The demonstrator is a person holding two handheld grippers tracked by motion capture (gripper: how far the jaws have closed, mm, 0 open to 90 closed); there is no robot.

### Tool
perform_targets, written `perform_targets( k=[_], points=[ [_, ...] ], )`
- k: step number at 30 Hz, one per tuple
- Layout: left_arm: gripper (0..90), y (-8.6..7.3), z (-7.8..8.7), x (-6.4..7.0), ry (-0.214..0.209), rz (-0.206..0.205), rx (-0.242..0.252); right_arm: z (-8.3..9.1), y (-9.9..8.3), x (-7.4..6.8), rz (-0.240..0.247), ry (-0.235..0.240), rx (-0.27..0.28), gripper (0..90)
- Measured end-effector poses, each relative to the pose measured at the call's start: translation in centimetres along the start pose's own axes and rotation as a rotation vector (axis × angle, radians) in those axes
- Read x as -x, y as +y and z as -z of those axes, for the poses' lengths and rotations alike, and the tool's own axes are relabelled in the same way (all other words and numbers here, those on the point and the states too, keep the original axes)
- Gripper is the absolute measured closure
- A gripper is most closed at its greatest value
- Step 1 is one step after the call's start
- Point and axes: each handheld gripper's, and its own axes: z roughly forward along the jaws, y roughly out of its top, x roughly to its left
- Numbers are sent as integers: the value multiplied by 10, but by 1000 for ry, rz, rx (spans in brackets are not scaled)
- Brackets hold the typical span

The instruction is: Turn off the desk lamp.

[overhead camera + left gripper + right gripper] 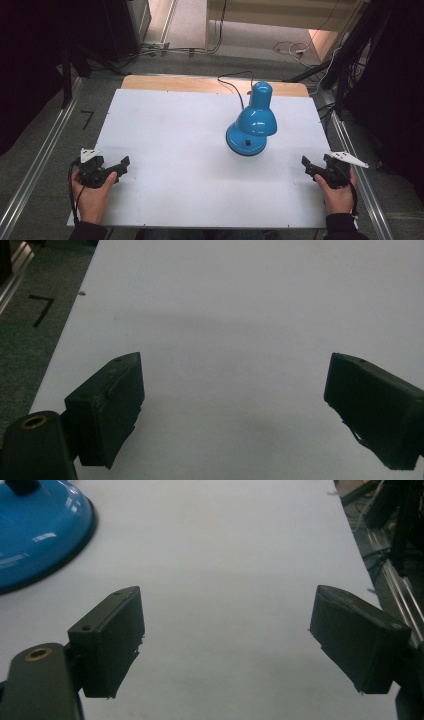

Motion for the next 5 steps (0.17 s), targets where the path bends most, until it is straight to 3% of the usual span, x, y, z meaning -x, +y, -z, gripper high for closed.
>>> perform_targets(
  k=[5],
  points=[
    [102, 0, -1, 0, 1, 0, -4, -7, -9, 10, 0, -37, -68, 97]
  ],
)
